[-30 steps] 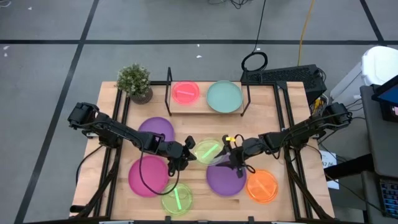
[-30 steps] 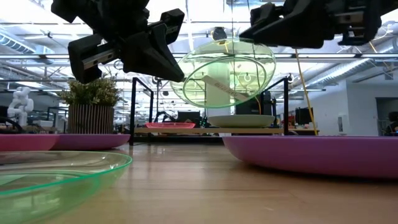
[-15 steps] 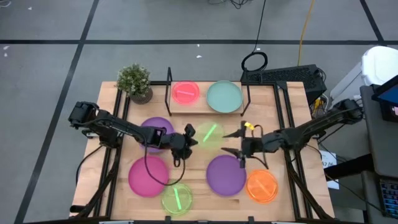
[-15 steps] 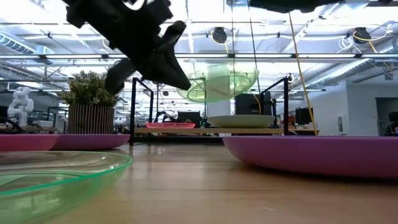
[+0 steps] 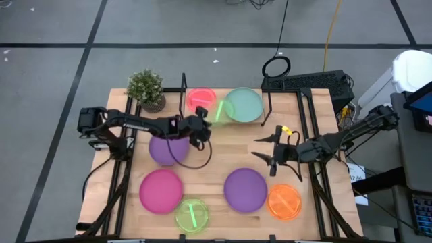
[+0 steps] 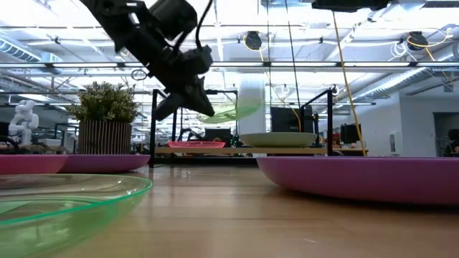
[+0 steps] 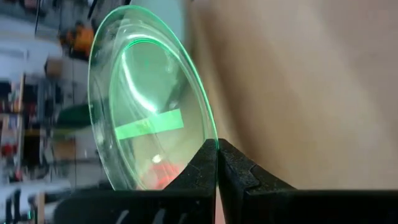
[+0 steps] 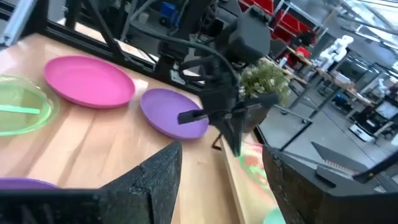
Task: Place and stack plates onto a shelf
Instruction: Stack the top transparent green plate on top of the transparent pink plate
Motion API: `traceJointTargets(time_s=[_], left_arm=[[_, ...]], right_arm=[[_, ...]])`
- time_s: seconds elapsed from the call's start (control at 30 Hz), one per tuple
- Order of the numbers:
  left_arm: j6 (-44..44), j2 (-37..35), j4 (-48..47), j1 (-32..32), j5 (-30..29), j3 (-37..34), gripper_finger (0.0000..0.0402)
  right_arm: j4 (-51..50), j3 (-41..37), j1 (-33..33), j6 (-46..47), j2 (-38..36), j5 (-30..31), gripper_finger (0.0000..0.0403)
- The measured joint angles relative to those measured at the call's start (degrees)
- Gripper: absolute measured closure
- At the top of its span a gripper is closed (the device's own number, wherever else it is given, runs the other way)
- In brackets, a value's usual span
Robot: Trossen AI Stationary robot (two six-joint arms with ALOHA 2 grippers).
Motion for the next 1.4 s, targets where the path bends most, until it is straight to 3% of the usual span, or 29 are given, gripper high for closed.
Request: traceJointTargets(time_s=[0.47, 1.17, 1.4], left_arm=[[-8.72, -0.02, -2.94, 11.91, 0.73, 0.00, 0.0389], [-15.90, -0.02, -7.54, 14.03, 1.92, 0.00, 0.0386], [-16.45, -0.02, -7.52, 14.03, 1.90, 0.00, 0.0358]], right_arm=[[-1.94, 0.00, 0.00, 0.24, -0.26, 0.19, 0.0200], [-1.87, 0.00, 0.00, 0.13, -0.26, 0.19, 0.0200], [-1.87, 0.00, 0.00, 0.13, -0.26, 0.19, 0.0200]])
